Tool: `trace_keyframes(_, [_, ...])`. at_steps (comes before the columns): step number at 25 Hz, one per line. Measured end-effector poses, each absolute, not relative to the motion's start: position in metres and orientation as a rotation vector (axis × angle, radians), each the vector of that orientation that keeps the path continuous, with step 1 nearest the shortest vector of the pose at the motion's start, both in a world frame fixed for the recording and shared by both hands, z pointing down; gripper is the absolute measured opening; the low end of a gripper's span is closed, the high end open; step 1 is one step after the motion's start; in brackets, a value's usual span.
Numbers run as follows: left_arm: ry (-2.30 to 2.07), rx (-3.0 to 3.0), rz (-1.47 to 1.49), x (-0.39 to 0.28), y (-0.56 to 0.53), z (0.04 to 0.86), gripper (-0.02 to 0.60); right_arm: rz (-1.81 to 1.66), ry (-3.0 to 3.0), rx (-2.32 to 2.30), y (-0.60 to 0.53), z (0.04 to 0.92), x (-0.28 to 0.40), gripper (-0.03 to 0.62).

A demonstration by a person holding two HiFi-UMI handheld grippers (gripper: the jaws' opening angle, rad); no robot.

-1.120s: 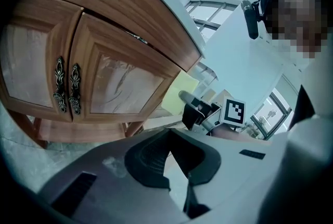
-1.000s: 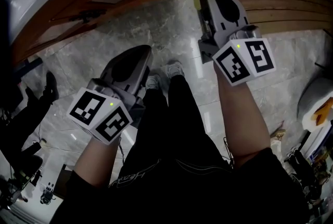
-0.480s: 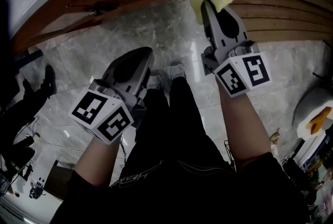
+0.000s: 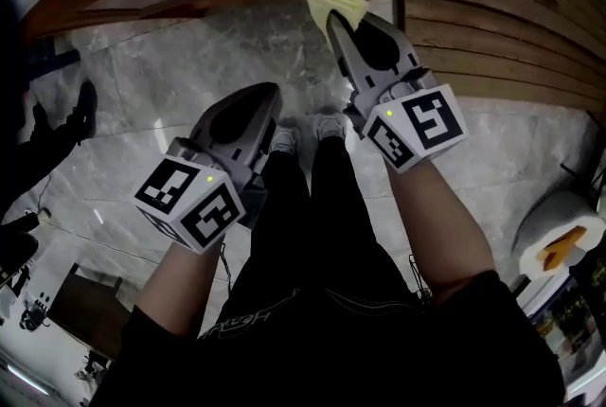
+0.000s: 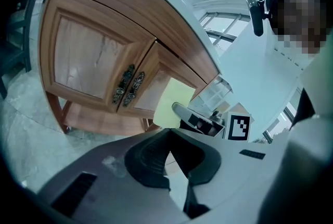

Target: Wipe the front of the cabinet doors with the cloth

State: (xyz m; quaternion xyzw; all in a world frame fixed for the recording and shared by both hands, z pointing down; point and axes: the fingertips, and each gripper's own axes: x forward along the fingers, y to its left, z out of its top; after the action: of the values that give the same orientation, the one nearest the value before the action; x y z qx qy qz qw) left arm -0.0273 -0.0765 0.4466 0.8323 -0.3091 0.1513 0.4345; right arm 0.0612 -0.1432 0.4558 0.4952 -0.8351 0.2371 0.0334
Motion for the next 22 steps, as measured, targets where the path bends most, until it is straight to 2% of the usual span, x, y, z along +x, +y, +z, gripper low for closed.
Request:
trace_keyframes(10, [-0.874,2.007,0.330,-0.075,-0.064,0.451,0.006,0.621,-2.583,1.404,-0.173,0.467,0.009,0.041])
trace_keyframes(22, [-0.886,1.988,0.317,-0.081,-0.060,0.454,0.006,0.605,-2.513,1.444,-0.189,0.484,0.011,0.041])
